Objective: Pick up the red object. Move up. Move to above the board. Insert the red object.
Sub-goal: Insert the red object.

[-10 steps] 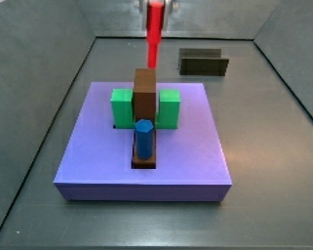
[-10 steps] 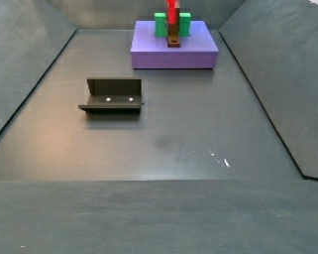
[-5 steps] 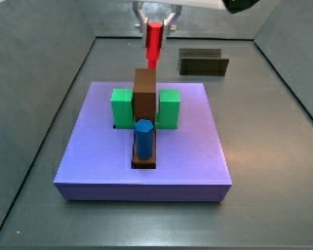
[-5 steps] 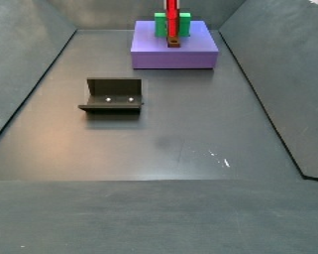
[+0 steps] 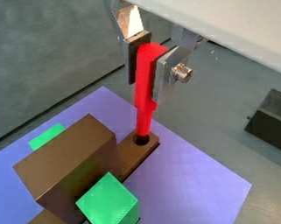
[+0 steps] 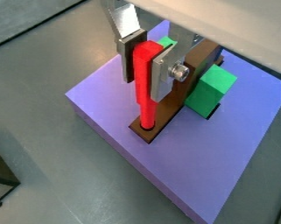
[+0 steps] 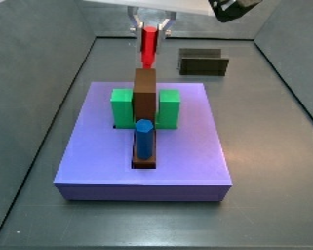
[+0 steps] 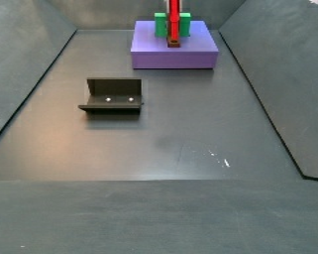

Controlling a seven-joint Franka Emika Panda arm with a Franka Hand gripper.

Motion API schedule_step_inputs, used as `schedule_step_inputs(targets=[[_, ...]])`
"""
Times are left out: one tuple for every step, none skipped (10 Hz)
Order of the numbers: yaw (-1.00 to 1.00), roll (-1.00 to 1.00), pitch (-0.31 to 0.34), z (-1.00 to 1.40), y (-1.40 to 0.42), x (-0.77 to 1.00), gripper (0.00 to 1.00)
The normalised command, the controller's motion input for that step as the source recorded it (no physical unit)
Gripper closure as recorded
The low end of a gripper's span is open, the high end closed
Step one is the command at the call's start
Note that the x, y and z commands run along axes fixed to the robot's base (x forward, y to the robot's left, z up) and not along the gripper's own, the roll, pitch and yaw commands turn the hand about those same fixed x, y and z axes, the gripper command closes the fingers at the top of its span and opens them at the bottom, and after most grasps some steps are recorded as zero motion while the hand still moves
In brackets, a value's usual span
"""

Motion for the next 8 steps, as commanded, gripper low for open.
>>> schedule_step_inputs(targets=[[0.00, -0.03, -0.001, -0.11, 0.00, 0.01, 1.00], [0.00, -0.04, -0.010, -0.13, 0.00, 0.00, 1.00], [0.00, -0.04, -0.006, -0.13, 0.00, 0.00, 1.00], [0.00, -0.07, 0.000, -0.04, -0.04, 0.00, 1.00], [0.00, -0.08, -0.011, -0.02, -0.11, 0.00, 1.00], [0.00, -0.03, -0.003, -0.11, -0.04, 0.14, 1.00], [0.00, 0.00, 0.000, -0.16, 0.00, 0.18, 1.00], [0.00, 0.00, 0.000, -0.18, 0.00, 0.14, 1.00]])
